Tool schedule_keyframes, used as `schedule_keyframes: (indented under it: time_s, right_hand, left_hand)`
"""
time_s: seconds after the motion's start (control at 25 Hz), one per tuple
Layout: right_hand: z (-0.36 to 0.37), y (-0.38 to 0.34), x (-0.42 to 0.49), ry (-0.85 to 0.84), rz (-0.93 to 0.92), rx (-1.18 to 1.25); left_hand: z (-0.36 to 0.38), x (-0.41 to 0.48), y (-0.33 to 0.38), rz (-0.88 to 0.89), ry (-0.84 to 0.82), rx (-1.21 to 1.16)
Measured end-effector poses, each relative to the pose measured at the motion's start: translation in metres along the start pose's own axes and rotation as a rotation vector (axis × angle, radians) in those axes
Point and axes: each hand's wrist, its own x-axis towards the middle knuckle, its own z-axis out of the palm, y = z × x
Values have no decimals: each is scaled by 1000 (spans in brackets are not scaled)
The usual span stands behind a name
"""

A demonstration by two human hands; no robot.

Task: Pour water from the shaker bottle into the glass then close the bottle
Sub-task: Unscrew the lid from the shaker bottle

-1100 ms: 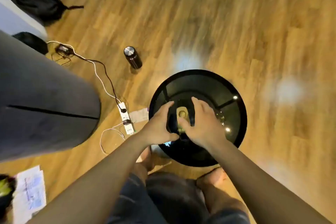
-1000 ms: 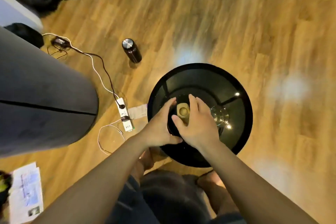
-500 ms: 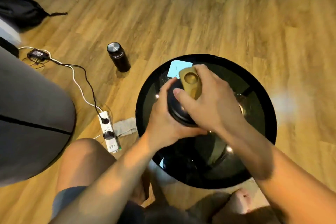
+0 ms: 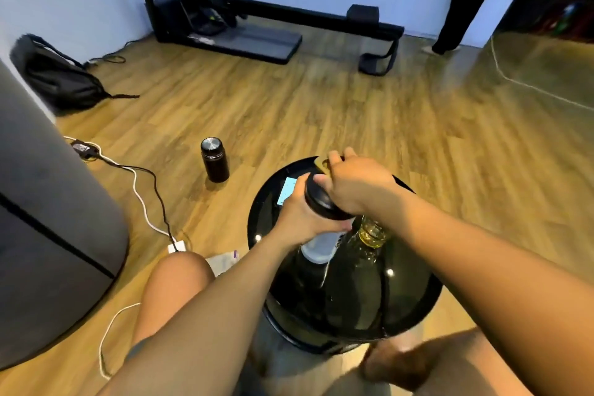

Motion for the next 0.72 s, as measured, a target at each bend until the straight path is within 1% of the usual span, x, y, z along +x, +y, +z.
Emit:
schedule_keyframes:
  time_s: [0.08,0.12,0.16,0.2,0.24,0.28,0.36,0.4,0.44,0.48,0.52,0.56,0.64,0.68,0.72]
  right_hand:
    - [-13,10,-3,-64,-224,60]
    - [-19,13,-6,-88,-340,147]
    - [-24,15,-8,-108,-421,231]
    - [-29,14,-11,-134,-456,277]
    - [-32,11,-11,-160,-421,301]
    - [-31,10,-7,-160,-338,299]
    - [-19,6,1,-58,-89,137]
    - [-11,2,2,-45,37,57]
    - [-2,-3,3,-49,117,40]
    - [5,-6,4,-59,144,88]
    - [10,-6,4,-85,106,166]
    - [12,-3,3,-114,14,257]
    - [9,11,4,-108,-189,480]
    - [6,17,6,-97,-260,555]
    - [5,20,8,-92,-294,551]
  left_hand:
    - [0,0,0,14,17,-5]
    - [1,-1,0,22,16,-11]
    - [1,0,-2,30,19,-19]
    - [2,0,-4,32,20,-34]
    - [3,0,-6,20,13,-46]
    - [5,0,-7,1,4,-47]
    - [7,1,-11,-18,4,-35]
    - [8,2,-13,-22,13,-28]
    - [8,2,-15,-21,21,-23]
    - [8,3,-16,-15,28,-21]
    - [9,4,-19,-8,32,-23]
    - [9,4,-20,4,36,-22]
    - [9,4,-20,29,36,-9]
    - [9,4,-20,35,35,-8]
    - [9,4,-20,33,31,-8]
